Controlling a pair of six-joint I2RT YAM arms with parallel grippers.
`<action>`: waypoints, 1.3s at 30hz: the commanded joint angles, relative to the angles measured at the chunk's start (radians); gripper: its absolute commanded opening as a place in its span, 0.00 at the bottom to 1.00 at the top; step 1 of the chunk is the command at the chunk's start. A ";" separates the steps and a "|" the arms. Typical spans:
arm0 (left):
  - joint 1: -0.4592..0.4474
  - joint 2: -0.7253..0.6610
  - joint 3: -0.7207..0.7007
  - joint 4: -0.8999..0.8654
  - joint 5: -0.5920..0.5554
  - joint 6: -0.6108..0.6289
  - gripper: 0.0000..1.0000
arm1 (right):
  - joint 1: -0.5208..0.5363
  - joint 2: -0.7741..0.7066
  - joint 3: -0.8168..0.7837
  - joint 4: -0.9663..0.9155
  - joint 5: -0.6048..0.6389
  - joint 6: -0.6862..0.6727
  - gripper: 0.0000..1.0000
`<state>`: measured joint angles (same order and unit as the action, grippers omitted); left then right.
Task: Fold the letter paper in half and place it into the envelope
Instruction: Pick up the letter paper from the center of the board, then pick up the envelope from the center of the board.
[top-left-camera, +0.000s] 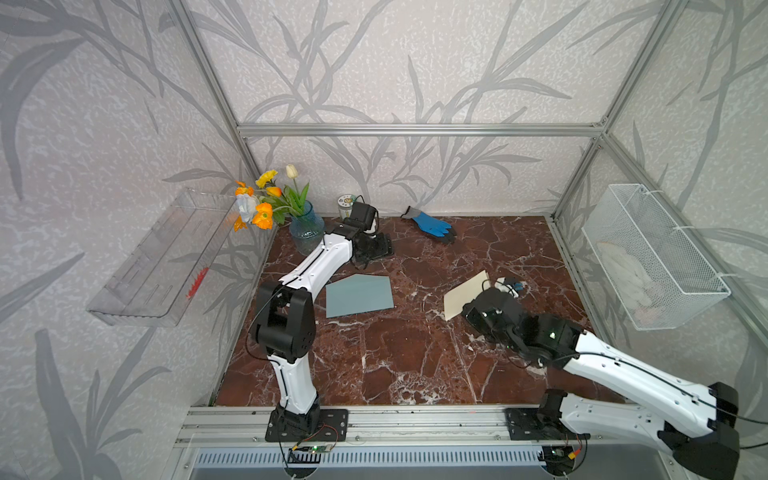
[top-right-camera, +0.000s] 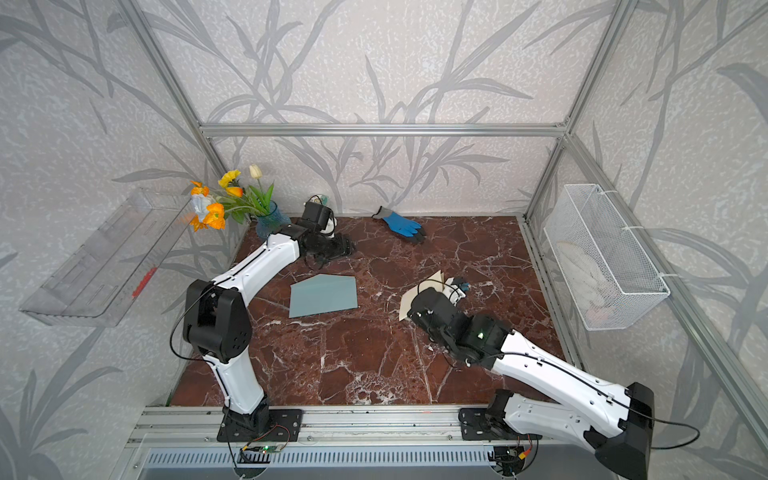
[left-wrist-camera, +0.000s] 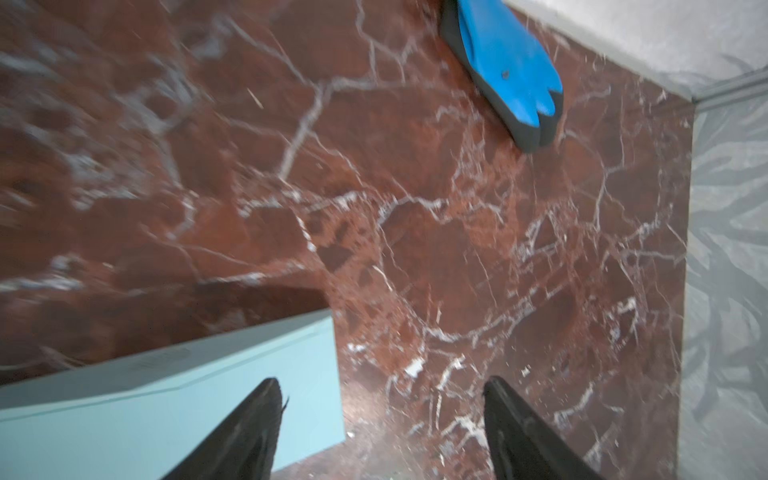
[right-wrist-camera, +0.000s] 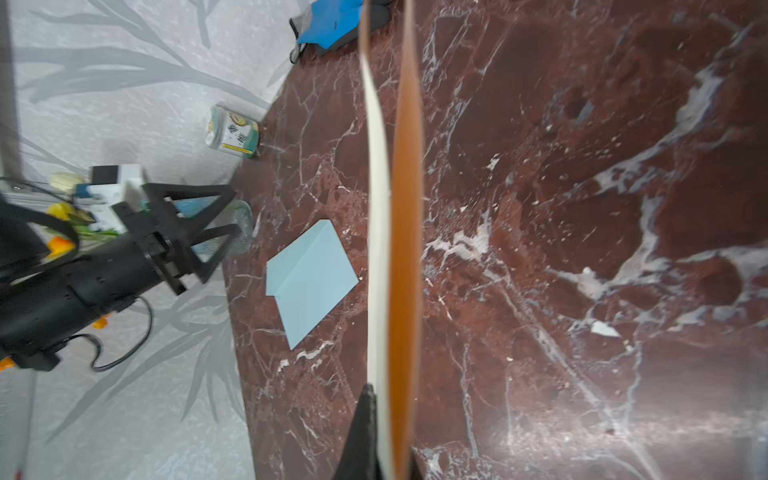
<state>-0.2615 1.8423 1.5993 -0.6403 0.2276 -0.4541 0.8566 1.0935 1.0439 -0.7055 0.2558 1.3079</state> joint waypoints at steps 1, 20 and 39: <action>0.046 -0.033 -0.013 -0.041 -0.082 0.213 0.81 | -0.084 0.148 0.202 -0.283 -0.325 -0.480 0.00; 0.085 -0.172 -0.363 0.089 -0.141 1.020 0.86 | -0.281 0.470 0.614 -0.525 -0.497 -1.120 0.00; 0.128 0.096 -0.169 0.011 -0.067 1.072 0.72 | -0.295 0.495 0.603 -0.489 -0.527 -1.124 0.00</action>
<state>-0.1345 1.9041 1.3842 -0.5739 0.1032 0.6067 0.5674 1.5890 1.6562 -1.2060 -0.2523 0.1894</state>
